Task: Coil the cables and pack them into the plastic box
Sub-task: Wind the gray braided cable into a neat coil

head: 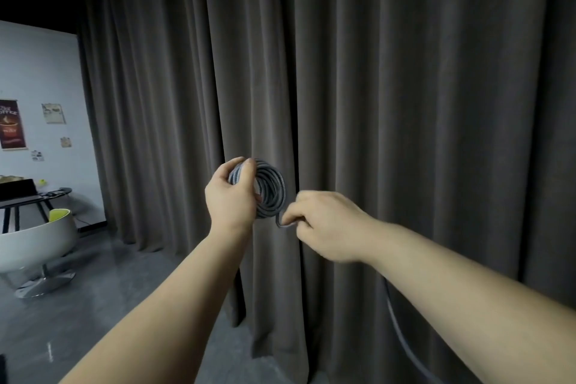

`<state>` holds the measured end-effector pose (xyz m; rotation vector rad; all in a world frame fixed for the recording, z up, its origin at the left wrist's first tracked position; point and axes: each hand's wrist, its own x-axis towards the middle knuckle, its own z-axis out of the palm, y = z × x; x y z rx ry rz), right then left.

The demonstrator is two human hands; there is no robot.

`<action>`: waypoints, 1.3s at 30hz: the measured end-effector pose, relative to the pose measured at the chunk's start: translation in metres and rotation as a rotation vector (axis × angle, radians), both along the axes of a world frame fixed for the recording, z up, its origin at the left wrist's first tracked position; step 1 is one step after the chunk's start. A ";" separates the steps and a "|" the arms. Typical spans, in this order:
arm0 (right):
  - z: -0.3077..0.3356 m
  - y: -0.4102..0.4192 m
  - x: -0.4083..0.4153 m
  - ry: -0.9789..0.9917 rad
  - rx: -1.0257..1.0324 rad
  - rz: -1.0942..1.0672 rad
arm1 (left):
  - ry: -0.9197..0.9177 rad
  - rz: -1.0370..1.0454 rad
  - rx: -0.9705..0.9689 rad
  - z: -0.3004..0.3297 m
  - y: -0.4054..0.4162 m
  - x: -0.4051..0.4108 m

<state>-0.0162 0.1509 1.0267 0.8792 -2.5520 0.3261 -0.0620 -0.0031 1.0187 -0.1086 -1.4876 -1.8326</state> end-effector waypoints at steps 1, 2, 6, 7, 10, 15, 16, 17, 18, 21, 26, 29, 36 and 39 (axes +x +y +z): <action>0.006 -0.005 0.001 -0.005 0.013 0.042 | -0.007 -0.016 -0.025 -0.001 0.001 0.000; 0.010 -0.008 0.001 -0.002 -0.002 0.081 | -0.022 -0.045 -0.043 -0.002 0.002 0.001; 0.012 -0.015 -0.006 0.026 -0.344 0.203 | -0.085 -0.147 -0.045 -0.002 0.007 0.005; 0.011 -0.015 -0.009 0.033 -0.441 0.214 | -0.097 -0.172 -0.045 -0.002 0.009 0.006; 0.012 -0.012 -0.017 0.016 -0.600 0.152 | -0.123 -0.319 0.017 -0.003 0.015 0.011; 0.010 -0.006 -0.028 -0.094 -0.741 0.042 | -0.092 -0.459 0.008 -0.002 0.018 0.017; 0.010 -0.004 -0.029 -0.116 -0.747 0.004 | -0.081 -0.450 -0.027 -0.003 0.019 0.017; 0.009 -0.003 -0.031 -0.142 -0.751 -0.032 | -0.069 -0.424 -0.071 -0.005 0.020 0.017; 0.008 -0.002 -0.031 -0.170 -0.749 -0.058 | -0.058 -0.389 -0.106 -0.006 0.022 0.016; 0.008 -0.002 -0.028 -0.239 -0.734 -0.063 | -0.037 -0.296 -0.153 -0.007 0.023 0.015; 0.020 0.025 -0.024 -0.651 -0.831 0.329 | -0.013 -0.259 -0.167 -0.011 0.011 0.008; 0.022 0.025 -0.030 -0.436 -0.873 0.277 | 0.015 -0.315 -0.290 -0.017 0.011 0.008; 0.014 0.022 -0.046 -0.039 -1.012 0.171 | 0.072 -0.371 -0.484 -0.020 0.011 0.007; 0.013 0.020 -0.045 -0.025 -1.032 0.196 | 0.091 -0.402 -0.445 -0.017 0.012 0.007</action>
